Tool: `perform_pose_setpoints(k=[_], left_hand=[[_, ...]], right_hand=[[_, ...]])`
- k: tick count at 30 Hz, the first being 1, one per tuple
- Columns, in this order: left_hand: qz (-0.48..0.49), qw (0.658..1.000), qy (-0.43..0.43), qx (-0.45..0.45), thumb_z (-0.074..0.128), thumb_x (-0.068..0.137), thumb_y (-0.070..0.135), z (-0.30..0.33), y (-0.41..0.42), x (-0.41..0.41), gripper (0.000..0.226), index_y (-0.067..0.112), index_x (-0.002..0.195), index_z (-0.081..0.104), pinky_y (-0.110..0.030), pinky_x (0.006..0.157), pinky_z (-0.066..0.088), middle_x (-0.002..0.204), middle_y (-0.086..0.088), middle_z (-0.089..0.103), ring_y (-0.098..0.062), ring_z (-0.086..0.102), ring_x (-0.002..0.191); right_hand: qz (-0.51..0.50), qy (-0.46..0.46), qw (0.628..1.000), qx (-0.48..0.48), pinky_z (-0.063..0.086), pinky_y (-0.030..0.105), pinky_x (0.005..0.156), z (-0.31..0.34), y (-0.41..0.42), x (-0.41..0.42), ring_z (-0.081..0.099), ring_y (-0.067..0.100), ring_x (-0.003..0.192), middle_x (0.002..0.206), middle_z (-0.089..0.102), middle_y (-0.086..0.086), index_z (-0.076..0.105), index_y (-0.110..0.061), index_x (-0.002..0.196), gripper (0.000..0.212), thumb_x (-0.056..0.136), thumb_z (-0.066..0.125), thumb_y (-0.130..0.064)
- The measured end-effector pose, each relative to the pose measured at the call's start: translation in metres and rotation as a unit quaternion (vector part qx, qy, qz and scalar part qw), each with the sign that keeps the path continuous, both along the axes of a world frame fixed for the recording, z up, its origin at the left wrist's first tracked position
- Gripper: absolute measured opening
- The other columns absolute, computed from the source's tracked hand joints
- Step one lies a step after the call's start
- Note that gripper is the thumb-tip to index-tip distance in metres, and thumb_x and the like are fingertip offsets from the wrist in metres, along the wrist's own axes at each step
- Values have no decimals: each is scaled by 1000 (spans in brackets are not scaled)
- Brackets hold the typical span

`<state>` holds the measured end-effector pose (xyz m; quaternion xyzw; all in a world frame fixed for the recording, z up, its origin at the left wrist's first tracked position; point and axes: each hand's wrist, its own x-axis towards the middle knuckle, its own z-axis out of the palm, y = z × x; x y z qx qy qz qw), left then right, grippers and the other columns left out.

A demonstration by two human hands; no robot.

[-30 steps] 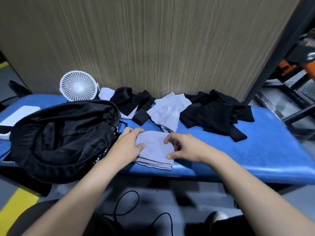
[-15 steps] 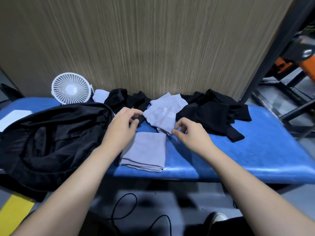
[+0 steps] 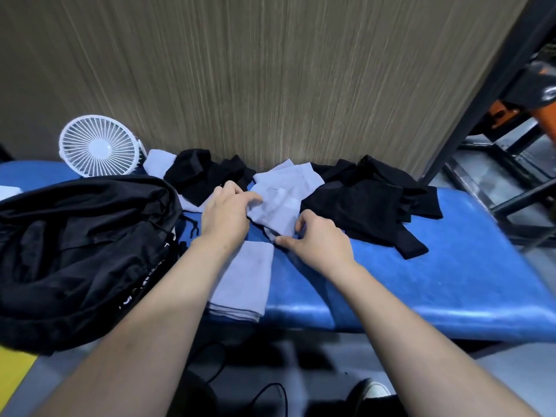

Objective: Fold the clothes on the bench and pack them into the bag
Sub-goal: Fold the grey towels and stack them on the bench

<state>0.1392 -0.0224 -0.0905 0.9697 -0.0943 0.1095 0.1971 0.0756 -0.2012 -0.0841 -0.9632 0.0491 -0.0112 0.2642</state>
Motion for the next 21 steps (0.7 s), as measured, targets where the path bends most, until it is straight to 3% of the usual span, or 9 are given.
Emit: perform_pose_setpoints(k=[2,6,10,13,16,21], left_hand=[[5,1000,-5,0,58,89,8,-2,-3,2,39,34,117,67,-24,83,29,123,-1,51,-25,43,113],[22,995,-57,-81,63,90,20,6,-8,-1,14,30,90,71,-25,81,32,99,7,52,-18,41,97],[-25,974,-102,-201,60,90,20,32,-15,-11,9,23,89,68,-29,89,41,98,11,59,-13,49,98],[-53,944,-89,-312,58,93,21,50,-18,-28,9,20,86,63,-17,73,42,84,11,64,-3,57,82],[-71,930,-97,-347,59,94,21,61,-20,-41,7,18,89,64,-10,65,39,80,12,65,1,56,74],[-97,916,-81,-380,63,93,23,65,-23,-50,5,20,89,65,-22,67,44,82,9,66,-7,57,72]], right_hand=[[-6,-13,1000,-3,40,34,65,-2,-1,1,57,24,84,92,64,-3,51,-18,91,37,84,67,-51],[-30,-58,998,22,42,36,66,-2,-5,1,54,28,80,89,64,0,51,-16,90,19,90,58,-34],[-75,-106,980,152,47,38,65,6,-15,2,58,25,76,84,64,3,47,-22,79,10,83,55,-21],[-103,-113,940,304,47,37,66,17,-22,2,55,21,70,79,59,2,48,-18,78,11,80,55,-10],[-126,-99,886,435,41,35,65,29,-29,-3,49,19,69,72,52,1,47,-20,73,17,78,49,-4],[-157,-130,863,461,27,27,54,47,-39,-19,33,10,62,67,38,-4,46,-15,74,17,79,41,0]])
